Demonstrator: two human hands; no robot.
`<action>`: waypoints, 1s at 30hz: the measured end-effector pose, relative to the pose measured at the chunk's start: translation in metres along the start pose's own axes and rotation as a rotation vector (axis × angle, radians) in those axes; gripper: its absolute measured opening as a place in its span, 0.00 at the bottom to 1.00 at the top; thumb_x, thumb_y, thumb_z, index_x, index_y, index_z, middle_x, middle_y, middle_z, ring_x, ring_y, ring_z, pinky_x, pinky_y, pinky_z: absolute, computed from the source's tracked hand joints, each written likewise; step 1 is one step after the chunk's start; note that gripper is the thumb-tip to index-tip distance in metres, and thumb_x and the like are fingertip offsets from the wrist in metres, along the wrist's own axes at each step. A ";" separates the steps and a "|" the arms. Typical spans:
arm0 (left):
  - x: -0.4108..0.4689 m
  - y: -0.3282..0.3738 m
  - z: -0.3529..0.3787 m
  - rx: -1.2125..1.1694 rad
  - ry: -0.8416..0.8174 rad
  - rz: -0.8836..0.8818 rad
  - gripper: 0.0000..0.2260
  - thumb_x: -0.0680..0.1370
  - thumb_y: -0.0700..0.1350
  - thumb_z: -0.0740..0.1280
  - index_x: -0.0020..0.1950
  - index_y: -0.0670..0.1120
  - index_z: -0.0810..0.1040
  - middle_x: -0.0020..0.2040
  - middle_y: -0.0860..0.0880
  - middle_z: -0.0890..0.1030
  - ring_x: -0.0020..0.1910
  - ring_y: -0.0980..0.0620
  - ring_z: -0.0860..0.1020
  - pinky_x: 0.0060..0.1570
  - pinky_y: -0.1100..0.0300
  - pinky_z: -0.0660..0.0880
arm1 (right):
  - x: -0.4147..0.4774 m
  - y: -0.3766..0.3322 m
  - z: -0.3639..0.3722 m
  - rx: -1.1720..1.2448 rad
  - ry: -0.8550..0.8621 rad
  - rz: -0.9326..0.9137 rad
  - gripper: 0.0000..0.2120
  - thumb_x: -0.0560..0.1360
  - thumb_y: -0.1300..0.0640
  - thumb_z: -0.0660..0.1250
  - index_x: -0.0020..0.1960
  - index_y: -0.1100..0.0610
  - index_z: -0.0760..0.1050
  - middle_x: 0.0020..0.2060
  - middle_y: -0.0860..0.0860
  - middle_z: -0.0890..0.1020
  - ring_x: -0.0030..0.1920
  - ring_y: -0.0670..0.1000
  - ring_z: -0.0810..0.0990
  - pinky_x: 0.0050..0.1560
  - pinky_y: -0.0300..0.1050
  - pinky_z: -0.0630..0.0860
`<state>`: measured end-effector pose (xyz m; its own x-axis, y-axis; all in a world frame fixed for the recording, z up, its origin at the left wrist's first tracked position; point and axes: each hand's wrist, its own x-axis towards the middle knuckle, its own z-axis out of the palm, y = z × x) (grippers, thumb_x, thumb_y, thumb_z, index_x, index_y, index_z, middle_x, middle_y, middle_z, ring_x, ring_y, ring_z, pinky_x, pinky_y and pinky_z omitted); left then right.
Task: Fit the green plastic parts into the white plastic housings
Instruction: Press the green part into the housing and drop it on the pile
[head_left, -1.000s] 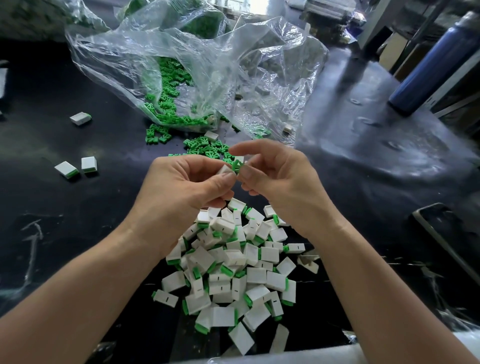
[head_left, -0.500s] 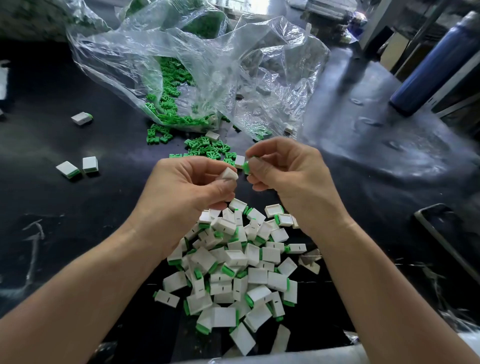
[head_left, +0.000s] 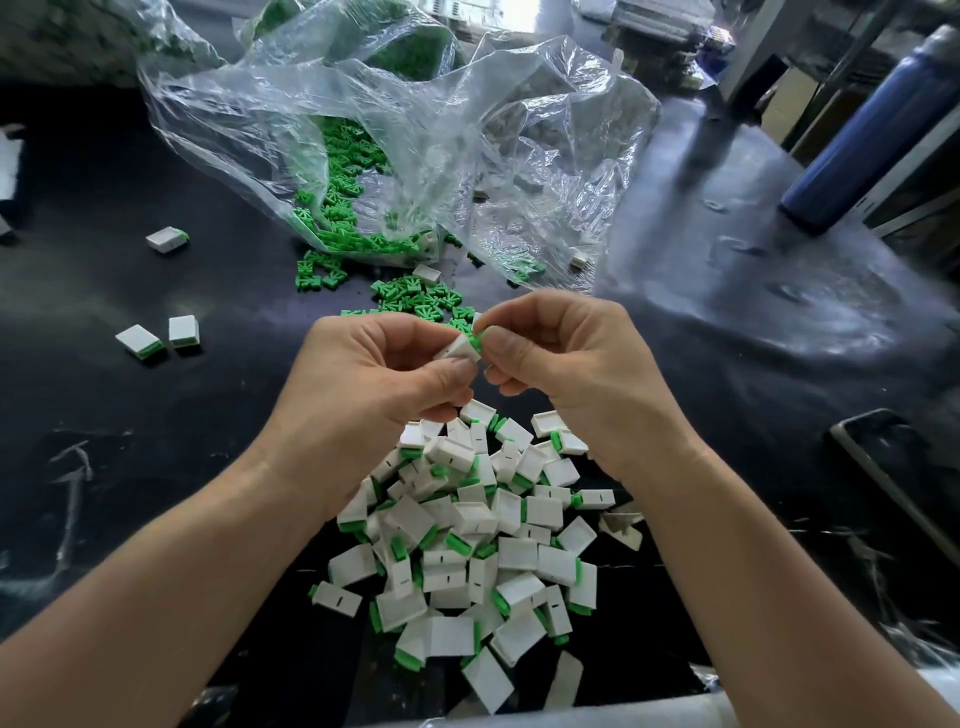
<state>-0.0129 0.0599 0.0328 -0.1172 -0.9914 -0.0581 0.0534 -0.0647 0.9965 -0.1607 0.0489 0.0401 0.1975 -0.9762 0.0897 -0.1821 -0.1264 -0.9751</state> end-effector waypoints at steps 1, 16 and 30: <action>0.000 0.000 0.000 0.000 0.002 0.003 0.05 0.65 0.38 0.71 0.40 0.42 0.81 0.30 0.47 0.82 0.28 0.55 0.79 0.30 0.65 0.77 | 0.000 0.000 0.000 -0.015 -0.008 0.000 0.08 0.72 0.67 0.67 0.40 0.55 0.77 0.28 0.46 0.79 0.30 0.42 0.77 0.34 0.34 0.76; -0.002 -0.004 -0.002 0.214 -0.033 0.122 0.02 0.70 0.37 0.71 0.39 0.44 0.82 0.31 0.44 0.82 0.28 0.53 0.80 0.29 0.64 0.77 | 0.001 0.001 -0.003 -0.262 -0.063 -0.039 0.11 0.72 0.64 0.69 0.36 0.50 0.75 0.31 0.47 0.79 0.35 0.48 0.77 0.39 0.47 0.77; -0.004 -0.006 -0.004 0.511 -0.003 0.319 0.03 0.70 0.38 0.72 0.39 0.45 0.82 0.27 0.49 0.81 0.26 0.58 0.79 0.28 0.63 0.78 | -0.004 0.002 0.000 -0.439 -0.052 -0.229 0.13 0.70 0.67 0.69 0.37 0.51 0.73 0.29 0.42 0.74 0.30 0.43 0.72 0.33 0.36 0.69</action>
<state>-0.0086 0.0642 0.0272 -0.1771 -0.9524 0.2480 -0.3973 0.2997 0.8674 -0.1622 0.0523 0.0380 0.3257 -0.9059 0.2707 -0.5144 -0.4100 -0.7532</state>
